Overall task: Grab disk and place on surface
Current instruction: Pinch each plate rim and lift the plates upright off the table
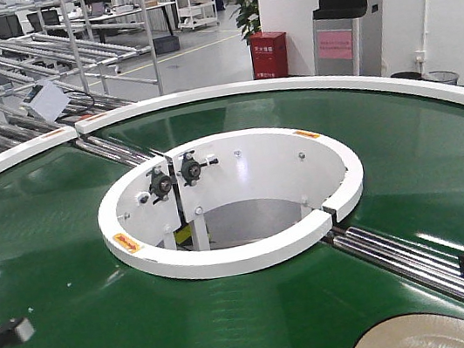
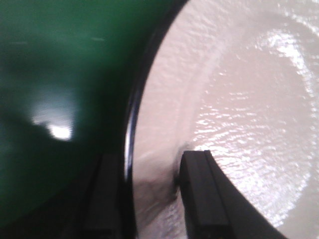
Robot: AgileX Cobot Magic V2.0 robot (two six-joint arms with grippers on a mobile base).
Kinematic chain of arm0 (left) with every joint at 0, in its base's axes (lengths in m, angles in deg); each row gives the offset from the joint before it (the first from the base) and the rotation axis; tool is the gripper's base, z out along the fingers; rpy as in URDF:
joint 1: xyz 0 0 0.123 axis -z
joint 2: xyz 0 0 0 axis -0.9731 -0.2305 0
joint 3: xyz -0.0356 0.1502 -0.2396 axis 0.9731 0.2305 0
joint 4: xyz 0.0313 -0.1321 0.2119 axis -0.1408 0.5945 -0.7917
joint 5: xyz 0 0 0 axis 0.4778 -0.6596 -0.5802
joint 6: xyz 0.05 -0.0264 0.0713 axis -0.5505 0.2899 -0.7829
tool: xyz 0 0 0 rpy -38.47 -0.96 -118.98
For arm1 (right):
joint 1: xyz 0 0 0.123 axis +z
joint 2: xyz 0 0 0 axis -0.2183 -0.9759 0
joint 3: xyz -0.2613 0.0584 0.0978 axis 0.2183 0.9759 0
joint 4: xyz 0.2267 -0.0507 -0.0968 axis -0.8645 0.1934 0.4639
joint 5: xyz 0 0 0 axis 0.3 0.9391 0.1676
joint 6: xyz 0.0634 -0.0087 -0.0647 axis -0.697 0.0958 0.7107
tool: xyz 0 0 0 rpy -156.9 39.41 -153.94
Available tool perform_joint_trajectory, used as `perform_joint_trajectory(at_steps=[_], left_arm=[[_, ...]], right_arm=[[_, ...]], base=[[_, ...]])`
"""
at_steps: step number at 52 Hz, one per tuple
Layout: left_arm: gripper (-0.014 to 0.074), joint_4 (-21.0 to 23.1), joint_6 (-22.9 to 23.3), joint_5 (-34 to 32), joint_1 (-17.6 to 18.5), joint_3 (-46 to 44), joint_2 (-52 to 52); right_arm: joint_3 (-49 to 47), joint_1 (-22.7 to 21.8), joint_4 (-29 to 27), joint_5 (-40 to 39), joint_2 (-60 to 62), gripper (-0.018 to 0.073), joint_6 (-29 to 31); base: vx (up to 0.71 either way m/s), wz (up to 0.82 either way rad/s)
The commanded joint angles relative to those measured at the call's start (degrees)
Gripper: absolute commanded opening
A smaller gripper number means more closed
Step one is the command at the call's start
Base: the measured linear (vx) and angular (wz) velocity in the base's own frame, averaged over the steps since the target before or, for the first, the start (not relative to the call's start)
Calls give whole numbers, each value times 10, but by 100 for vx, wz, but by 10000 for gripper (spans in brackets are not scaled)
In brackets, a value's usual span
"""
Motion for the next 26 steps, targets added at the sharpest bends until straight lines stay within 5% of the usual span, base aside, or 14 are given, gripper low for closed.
perform_joint_trajectory(at_steps=[1, 9, 17, 26], left_arm=[[365, 50, -12, 60, 26, -12, 14], [262, 66, -5, 76, 41, -12, 7], [1, 83, -3, 92, 42, -12, 7], [-10, 117, -2, 92, 42, -12, 7]], right_arm=[[-21, -1, 1, -41, 8, 504, 5], [-21, -1, 2, -41, 8, 504, 5], [-21, -1, 4, -40, 8, 504, 5], [-21, -1, 4, -39, 8, 504, 5]], base=[[0, 0], [0, 0], [0, 0], [0, 0]])
